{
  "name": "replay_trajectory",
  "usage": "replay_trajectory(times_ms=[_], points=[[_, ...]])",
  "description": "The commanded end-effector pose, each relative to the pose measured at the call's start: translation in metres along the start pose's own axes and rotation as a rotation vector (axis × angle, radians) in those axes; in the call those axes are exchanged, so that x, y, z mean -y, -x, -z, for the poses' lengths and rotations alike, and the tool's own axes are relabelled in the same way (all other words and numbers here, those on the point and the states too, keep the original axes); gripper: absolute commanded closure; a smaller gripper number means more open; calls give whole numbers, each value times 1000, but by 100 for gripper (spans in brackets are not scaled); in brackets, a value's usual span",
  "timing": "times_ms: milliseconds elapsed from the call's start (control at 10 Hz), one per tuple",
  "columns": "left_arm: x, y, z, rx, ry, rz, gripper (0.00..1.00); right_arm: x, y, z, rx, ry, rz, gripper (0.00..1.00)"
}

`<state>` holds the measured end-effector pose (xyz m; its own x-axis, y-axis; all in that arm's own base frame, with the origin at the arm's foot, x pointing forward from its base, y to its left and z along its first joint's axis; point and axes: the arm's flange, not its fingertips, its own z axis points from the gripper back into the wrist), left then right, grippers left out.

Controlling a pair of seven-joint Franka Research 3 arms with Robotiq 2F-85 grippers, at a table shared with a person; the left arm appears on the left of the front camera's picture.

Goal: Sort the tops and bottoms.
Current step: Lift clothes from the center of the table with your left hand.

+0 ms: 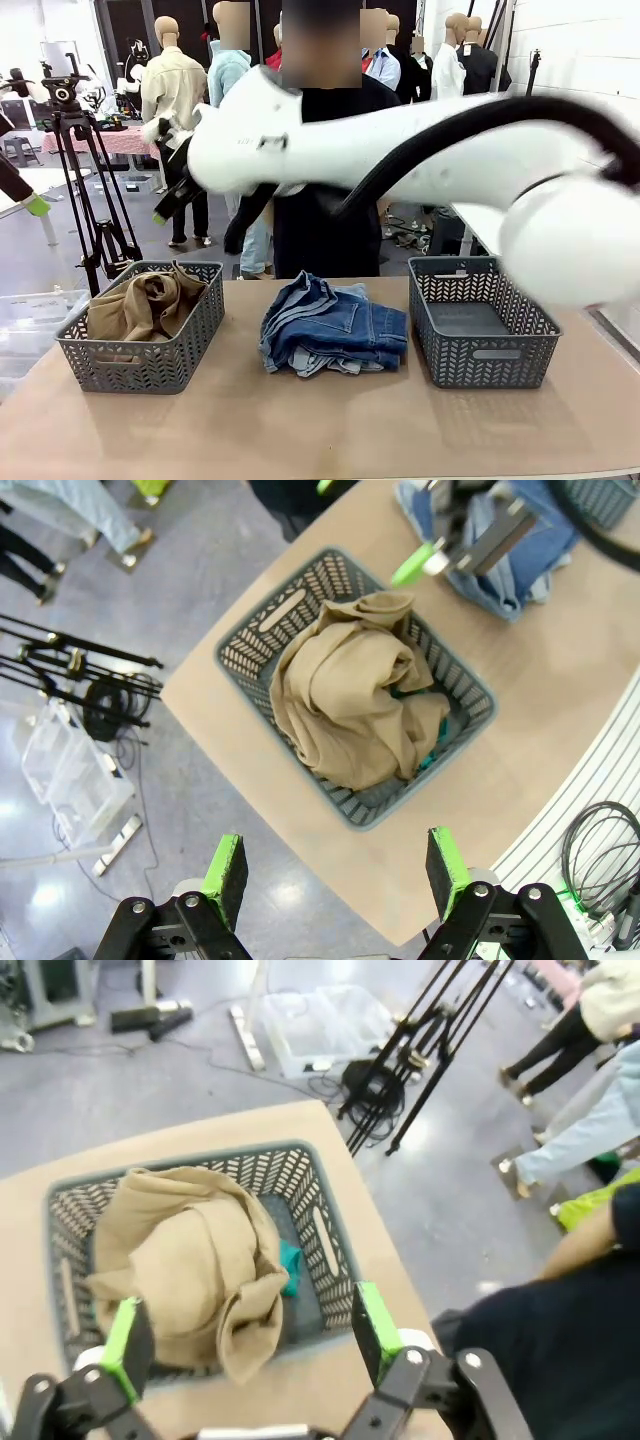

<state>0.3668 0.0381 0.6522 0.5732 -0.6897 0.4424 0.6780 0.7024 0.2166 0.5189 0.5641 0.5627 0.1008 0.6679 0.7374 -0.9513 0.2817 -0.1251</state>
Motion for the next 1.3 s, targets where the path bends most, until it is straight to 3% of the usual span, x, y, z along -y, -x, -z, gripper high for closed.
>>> replay_trajectory(times_ms=[0,200,400,500,600,700,1000,1100,1200], points=[[0,0,0,-3,-4,1,7,-10,64,-88,-41,-108,28,0],[0,0,0,-3,-4,1,7,-18,93,-131,-94,-181,33,0],[0,0,0,-3,-4,1,7,-14,122,-149,-170,-173,71,0],[0,0,0,-3,-4,1,7,-11,128,-150,-192,-166,79,0],[0,0,0,-3,-4,1,7,-5,120,-143,-127,-94,114,0],[0,0,0,-3,-4,1,7,-3,115,-141,-169,-160,93,0],[0,0,0,-3,-4,1,7,1,121,-146,-175,-143,100,0],[0,0,0,-3,-4,1,7,-3,128,-131,-297,-126,-27,0],[0,0,0,-3,-4,1,7,4,138,-144,-318,-137,-54,0]])
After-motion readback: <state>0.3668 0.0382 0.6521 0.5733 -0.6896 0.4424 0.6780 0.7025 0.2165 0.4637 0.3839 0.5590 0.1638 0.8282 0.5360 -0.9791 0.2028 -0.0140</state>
